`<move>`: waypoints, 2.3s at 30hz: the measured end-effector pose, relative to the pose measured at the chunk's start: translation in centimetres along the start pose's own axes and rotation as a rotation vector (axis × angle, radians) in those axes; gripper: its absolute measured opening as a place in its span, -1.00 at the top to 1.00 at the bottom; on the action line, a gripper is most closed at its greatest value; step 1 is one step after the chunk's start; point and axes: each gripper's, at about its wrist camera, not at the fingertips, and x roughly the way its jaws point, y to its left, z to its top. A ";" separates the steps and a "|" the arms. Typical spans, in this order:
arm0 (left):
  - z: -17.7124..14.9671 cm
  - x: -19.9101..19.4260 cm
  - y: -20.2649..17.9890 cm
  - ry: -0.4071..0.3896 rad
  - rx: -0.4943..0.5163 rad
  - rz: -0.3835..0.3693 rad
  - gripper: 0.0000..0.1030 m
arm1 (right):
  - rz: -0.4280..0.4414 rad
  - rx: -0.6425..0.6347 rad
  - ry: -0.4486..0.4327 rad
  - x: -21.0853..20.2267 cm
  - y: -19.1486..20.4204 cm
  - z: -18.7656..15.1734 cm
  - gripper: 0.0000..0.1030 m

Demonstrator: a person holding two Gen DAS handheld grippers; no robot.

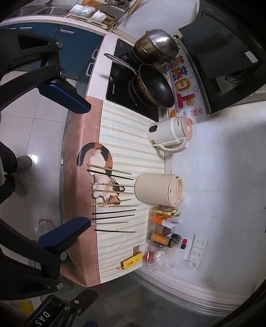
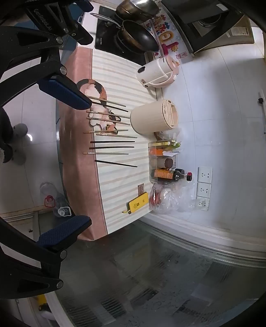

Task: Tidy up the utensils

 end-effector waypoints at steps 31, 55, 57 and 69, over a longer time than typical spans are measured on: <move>0.5 -0.6 1.0 -0.024 -0.012 -0.017 -1.00 | 0.006 -0.008 -0.020 -0.7 1.6 0.7 -1.00; 1.1 -0.9 1.0 -0.031 -0.010 -0.022 -1.00 | -0.005 -0.016 -0.038 -1.2 1.9 1.6 -1.00; 1.2 -0.9 0.9 -0.030 -0.010 -0.022 -1.00 | -0.007 -0.016 -0.041 -1.2 1.9 1.7 -1.00; 1.6 -0.9 0.4 -0.030 -0.010 -0.026 -1.00 | -0.007 -0.016 -0.042 -1.2 1.9 1.6 -1.00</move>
